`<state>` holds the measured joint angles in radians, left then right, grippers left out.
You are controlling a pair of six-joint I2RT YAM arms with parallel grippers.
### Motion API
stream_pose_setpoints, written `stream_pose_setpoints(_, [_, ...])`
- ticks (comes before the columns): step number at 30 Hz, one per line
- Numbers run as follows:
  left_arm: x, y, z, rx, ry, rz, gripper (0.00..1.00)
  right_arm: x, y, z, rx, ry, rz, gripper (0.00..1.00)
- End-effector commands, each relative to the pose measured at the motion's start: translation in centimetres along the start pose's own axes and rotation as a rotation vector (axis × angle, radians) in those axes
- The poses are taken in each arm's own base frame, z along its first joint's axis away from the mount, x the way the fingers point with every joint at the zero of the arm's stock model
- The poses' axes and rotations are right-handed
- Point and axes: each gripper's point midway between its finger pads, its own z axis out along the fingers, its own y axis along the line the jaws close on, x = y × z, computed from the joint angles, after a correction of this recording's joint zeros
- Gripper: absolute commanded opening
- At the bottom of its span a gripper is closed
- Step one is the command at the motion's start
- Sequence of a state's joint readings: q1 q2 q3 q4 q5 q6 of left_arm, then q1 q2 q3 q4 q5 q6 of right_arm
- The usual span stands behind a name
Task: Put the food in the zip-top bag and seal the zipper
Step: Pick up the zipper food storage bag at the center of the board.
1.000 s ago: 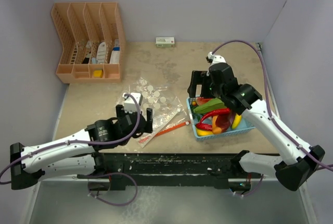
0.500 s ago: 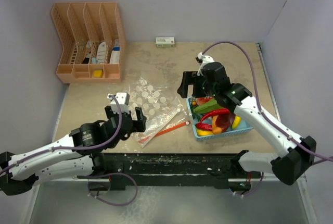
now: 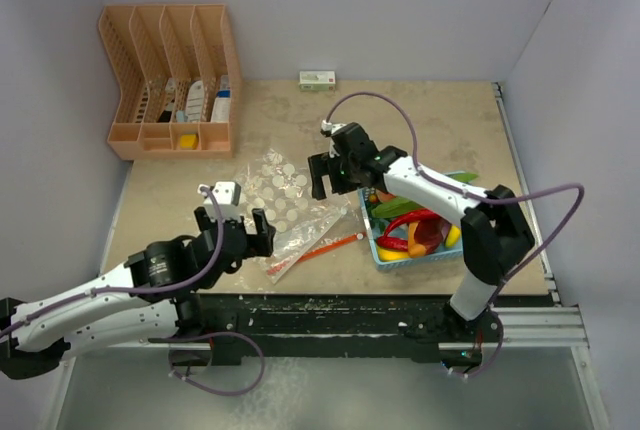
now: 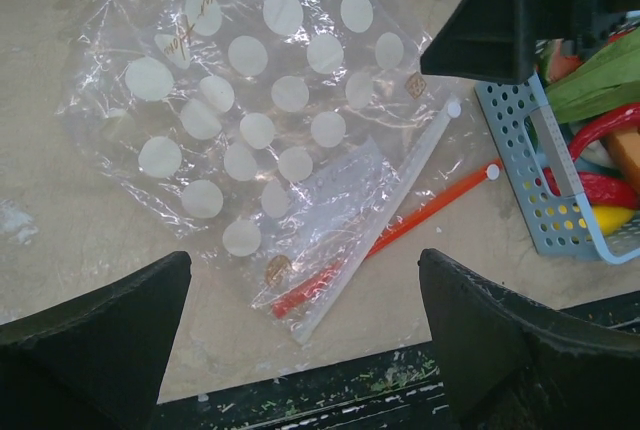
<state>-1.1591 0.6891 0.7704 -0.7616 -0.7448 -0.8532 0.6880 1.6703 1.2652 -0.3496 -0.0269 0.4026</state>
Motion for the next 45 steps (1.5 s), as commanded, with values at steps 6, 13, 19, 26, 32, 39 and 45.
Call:
stream_pose_setpoints(6, [-0.8, 0.7, -1.1, 0.038, -0.039, -0.018, 0.99, -1.8, 3.2, 2.7, -0.189, -0.017, -0.125, 0.87])
stream_pose_setpoints(13, [-1.0, 0.6, -1.1, 0.045, -0.040, -0.002, 0.99, -0.9, 3.2, 4.1, -0.217, 0.004, -0.168, 0.83])
stream_pose_setpoints(19, [-1.0, 0.2, -1.1, 0.048, -0.029, 0.018, 0.99, -0.5, 1.5, 5.8, -0.129, 0.013, -0.174, 0.86])
stream_pose_setpoints(26, [-1.3, 0.2, -1.3, 0.053, -0.035, 0.018, 0.99, -0.8, 2.3, 5.8, -0.181, -0.018, -0.186, 0.50])
stream_pose_setpoints(32, [-1.9, 0.0, -1.5, 0.068, -0.049, 0.065, 0.99, -2.2, 3.1, 1.6, -0.190, -0.053, -0.149, 0.00])
stream_pose_setpoints(39, [-3.9, -2.7, -1.0, 0.154, -0.109, 0.242, 0.99, -4.2, 3.4, -2.4, -0.143, -0.051, -0.077, 0.00])
stream_pose_setpoints(45, [-5.1, -5.8, 1.4, 0.163, -0.159, 0.483, 0.99, -5.3, 4.7, -5.2, -0.183, -0.072, -0.015, 0.00])
